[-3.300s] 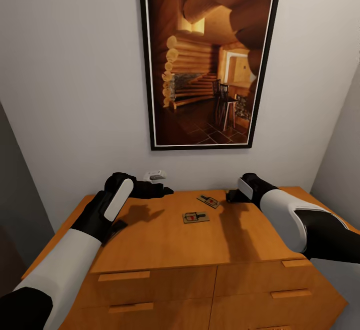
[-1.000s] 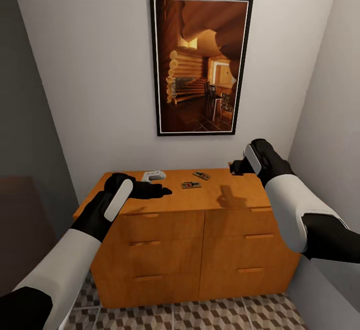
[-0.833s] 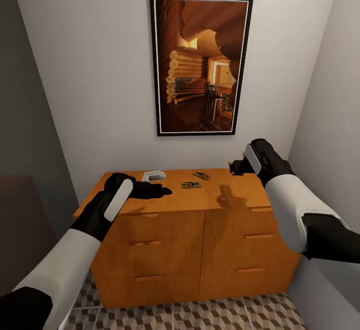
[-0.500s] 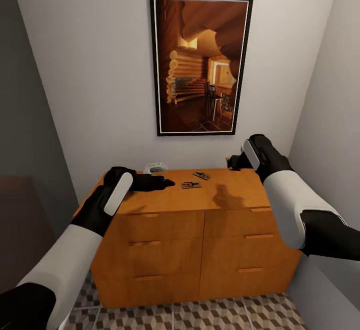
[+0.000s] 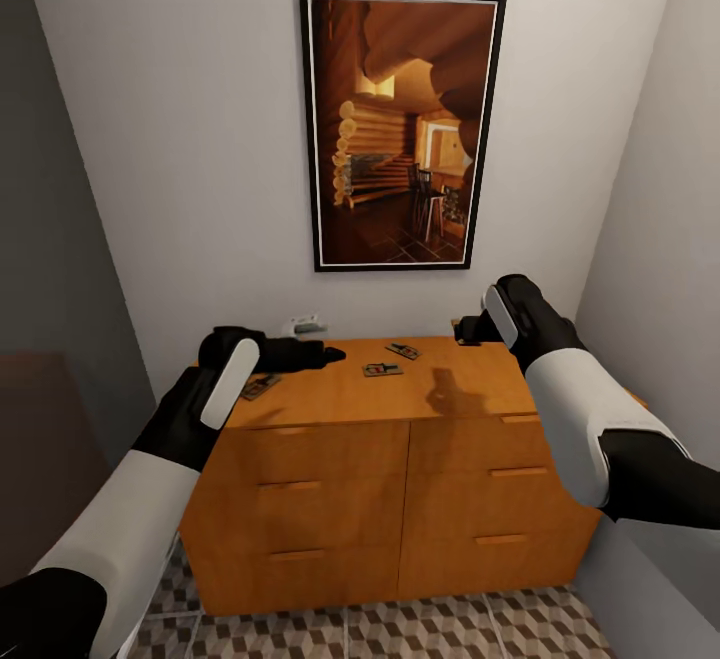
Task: Take the four mousetraps from the cabinet in the bathroom and place them on the bathroom floor. Make sure all four end up on the same floor surface, and ensure that at least two of them are either under or directly next to the same bathroom sink.
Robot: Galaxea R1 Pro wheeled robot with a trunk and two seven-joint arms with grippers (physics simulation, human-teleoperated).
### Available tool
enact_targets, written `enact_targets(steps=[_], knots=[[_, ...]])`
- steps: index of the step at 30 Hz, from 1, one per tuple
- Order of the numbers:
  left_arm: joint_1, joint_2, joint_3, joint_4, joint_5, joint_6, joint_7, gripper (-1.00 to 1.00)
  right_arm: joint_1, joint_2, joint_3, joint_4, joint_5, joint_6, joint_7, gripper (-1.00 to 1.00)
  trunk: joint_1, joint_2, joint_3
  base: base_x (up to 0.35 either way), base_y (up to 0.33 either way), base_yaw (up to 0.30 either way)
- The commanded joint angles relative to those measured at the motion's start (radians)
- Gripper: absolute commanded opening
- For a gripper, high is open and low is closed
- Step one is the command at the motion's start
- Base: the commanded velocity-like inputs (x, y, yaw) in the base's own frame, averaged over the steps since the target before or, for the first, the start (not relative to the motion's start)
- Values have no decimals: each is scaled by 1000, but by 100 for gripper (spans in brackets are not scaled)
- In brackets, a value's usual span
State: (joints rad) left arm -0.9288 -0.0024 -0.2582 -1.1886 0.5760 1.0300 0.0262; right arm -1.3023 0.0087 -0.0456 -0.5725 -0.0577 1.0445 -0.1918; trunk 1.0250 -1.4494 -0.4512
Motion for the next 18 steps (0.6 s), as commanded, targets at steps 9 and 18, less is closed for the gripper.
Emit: enact_targets(steps=[9, 18], knots=[[-1, 17, 7, -51, -45, 2, 49, 100, 0, -3, -4, -26, -8, 3, -11, -100, 0, -1, -1, 0, 0, 0], [-1, 39, 10, -81, -100, 7, 100, 100, 0, -6, -1, -77, -8, 3, -12, -100, 0, -1, -1, 0, 0, 0]])
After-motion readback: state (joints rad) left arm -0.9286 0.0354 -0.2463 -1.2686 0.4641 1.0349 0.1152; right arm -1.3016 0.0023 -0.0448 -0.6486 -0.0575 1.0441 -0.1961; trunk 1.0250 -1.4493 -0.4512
